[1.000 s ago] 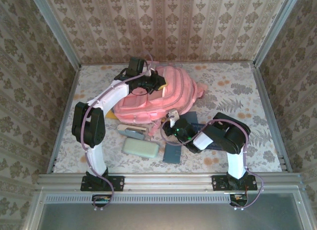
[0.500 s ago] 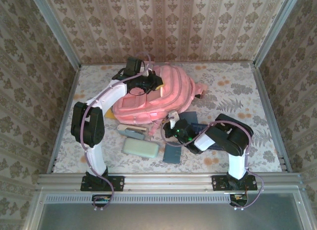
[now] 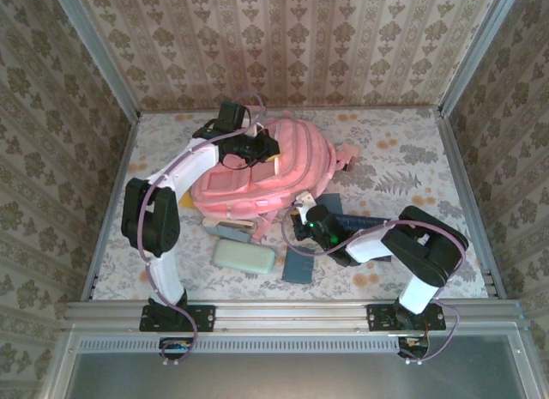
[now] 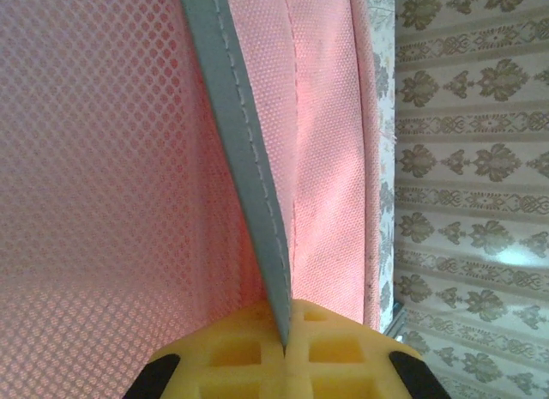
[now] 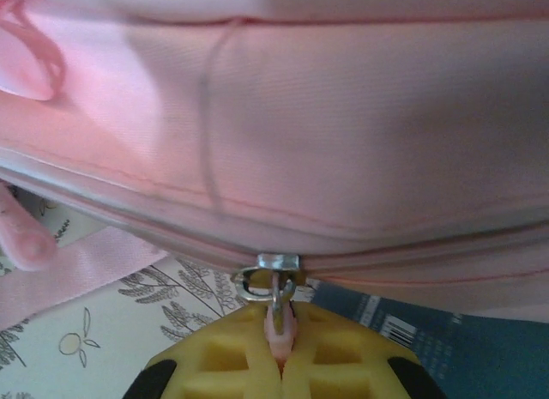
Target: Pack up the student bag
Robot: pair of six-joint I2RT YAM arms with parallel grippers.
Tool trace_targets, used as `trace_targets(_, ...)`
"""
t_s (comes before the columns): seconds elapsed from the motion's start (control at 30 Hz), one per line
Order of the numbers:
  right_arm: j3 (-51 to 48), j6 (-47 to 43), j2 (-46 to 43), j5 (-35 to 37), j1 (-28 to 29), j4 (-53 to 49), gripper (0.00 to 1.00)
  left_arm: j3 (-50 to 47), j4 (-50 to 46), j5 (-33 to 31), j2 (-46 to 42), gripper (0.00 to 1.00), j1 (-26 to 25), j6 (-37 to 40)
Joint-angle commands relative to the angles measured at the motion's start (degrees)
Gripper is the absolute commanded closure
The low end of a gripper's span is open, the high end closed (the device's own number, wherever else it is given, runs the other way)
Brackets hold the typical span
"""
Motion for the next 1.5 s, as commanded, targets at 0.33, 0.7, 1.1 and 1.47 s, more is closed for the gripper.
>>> trace_targets(0.33,-0.3,-2.2,-12.8,-0.4,-9.6,-16.1,1.0,4.8,-10.4,-4.8,-4.5,1.0,1.6,9.9)
trace_targets(0.7,4.0,-1.4,-15.9,-6.5,-13.6,-24.2,1.0,11.2,-18.9,-9.7,-4.9,1.0,0.3,18.0)
trace_targets(1.1,6.0,-3.9,-22.4,-11.8,-8.6,-30.3,1.0,37.0,-36.2,-23.6,3.1,1.0,-7.1,32.7)
trace_targets(1.47,10.0,10.2,-17.0,-7.5,2.7,-34.2,1.0,39.7,-39.1,-34.4,5.8,0.41,-8.7,32.2)
